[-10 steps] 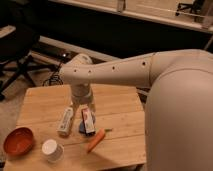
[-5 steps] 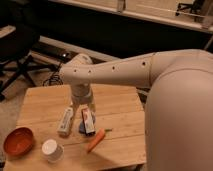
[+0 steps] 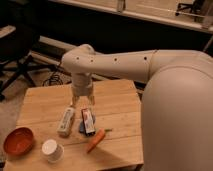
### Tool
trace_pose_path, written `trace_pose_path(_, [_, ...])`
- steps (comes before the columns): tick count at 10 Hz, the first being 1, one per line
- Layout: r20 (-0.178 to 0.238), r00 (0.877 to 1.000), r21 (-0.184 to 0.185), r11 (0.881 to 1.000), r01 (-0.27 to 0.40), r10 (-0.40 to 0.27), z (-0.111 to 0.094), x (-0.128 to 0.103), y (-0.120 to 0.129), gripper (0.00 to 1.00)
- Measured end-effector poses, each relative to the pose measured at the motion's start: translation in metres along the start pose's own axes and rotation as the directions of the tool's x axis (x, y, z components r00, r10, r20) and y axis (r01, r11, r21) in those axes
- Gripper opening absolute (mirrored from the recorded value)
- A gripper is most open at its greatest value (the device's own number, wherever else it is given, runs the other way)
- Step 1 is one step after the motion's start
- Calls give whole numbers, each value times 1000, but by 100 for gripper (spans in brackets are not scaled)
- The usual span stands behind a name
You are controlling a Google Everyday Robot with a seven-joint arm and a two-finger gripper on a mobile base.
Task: Stand the bottle upright
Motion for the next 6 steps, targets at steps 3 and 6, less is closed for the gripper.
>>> trace_pose_path(3, [-55,998,-56,998,25,-28,-2,-39,-5,65])
trace_pose_path(6, [-107,994,-44,999,7,-12,15,-68,0,65])
